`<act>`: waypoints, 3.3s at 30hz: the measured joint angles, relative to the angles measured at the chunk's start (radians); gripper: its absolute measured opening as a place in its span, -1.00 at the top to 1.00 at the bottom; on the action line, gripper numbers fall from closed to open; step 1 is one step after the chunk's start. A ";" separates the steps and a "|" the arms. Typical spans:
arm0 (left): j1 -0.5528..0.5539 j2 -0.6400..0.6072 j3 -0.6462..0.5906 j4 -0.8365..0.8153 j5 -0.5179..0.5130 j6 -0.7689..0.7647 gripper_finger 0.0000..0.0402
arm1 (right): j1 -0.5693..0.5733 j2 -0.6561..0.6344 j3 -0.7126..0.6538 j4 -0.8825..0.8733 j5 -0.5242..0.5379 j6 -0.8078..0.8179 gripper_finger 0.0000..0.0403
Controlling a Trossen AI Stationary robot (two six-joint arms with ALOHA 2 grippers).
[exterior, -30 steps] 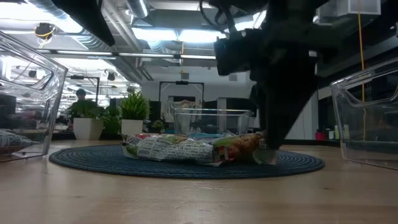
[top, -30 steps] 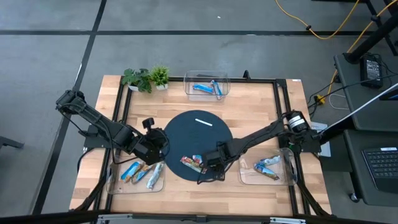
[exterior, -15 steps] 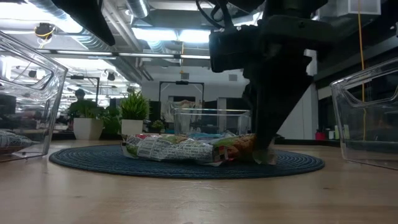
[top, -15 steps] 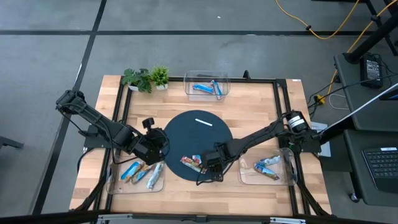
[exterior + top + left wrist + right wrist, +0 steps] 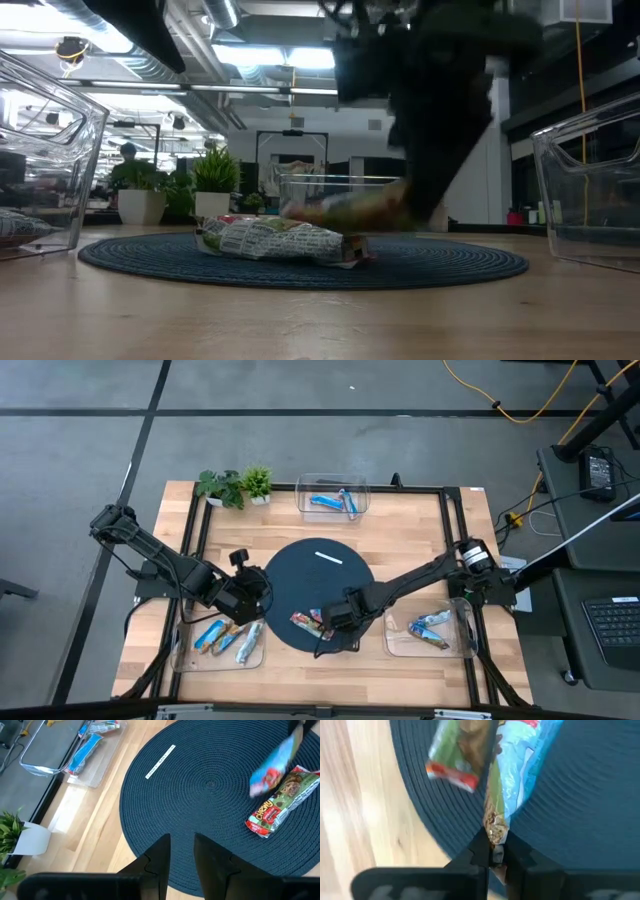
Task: Pick and place Granola Bars by type
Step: Put the red granola bar into the top transparent bin
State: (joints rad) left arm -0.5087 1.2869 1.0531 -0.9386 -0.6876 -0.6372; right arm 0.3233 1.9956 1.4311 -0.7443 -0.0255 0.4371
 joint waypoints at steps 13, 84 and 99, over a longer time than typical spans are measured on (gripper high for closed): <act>0.000 0.000 0.000 0.005 -0.009 -0.003 0.62 | -0.051 -0.049 0.327 -0.349 0.051 -0.083 0.86; 0.000 0.000 0.000 0.000 -0.036 -0.005 0.62 | -0.981 0.082 0.837 -0.551 -0.141 -0.893 0.88; 0.000 0.000 0.000 0.000 -0.036 -0.040 0.62 | -0.980 0.174 0.838 -0.486 -0.144 -0.892 0.87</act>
State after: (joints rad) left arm -0.5087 1.2869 1.0531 -0.9386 -0.7235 -0.6777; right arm -0.6571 2.1693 2.2688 -1.2299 -0.1699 -0.4547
